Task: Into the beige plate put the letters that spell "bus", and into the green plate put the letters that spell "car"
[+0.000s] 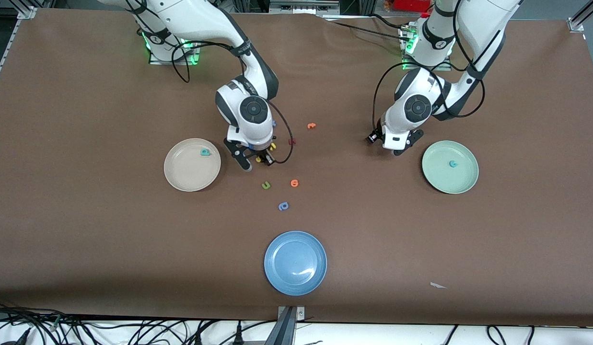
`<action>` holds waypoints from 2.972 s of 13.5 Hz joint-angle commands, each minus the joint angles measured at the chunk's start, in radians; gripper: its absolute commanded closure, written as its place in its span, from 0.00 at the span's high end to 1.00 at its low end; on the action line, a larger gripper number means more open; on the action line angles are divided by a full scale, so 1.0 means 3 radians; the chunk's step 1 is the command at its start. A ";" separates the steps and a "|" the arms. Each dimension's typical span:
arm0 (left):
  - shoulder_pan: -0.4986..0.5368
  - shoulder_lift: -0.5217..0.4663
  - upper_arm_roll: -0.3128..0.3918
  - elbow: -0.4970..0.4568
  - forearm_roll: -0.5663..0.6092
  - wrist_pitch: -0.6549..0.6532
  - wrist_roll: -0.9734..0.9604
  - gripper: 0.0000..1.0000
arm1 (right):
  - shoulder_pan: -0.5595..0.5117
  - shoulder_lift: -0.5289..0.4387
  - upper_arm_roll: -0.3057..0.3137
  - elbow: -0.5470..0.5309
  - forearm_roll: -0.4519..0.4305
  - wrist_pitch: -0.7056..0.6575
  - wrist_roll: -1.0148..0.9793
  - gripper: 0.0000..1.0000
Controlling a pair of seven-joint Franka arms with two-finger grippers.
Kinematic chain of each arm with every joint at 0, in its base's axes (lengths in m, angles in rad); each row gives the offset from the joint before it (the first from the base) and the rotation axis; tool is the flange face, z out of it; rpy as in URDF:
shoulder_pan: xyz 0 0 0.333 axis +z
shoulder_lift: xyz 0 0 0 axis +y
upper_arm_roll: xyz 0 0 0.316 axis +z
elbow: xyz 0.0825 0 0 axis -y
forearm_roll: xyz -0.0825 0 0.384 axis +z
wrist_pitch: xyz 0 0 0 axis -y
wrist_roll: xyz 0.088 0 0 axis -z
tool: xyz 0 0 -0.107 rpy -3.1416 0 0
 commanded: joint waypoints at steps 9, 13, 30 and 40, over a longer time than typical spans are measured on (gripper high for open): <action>0.0100 -0.0199 -0.0106 -0.0295 -0.0115 0.0131 -0.0065 0.60 | 0.0011 -0.0362 -0.0647 -0.0295 0.0006 -0.0673 -0.1265 0.20; 0.0095 -0.0194 -0.0187 -0.0300 -0.0217 0.0136 -0.0095 0.60 | -0.0055 -0.0357 -0.0837 -0.0361 0.0022 -0.0679 -0.1735 0.20; 0.0213 -0.0230 -0.0203 -0.0346 -0.0279 0.0233 0.0068 0.57 | 0.0511 -0.0112 -0.0443 -0.0050 0.0778 -0.0239 -0.0587 0.79; 0.0208 -0.0220 -0.0203 -0.0316 -0.0279 0.0244 0.0068 0.12 | 0.0701 0.0072 -0.0438 -0.0086 0.0794 0.0165 0.0007 0.59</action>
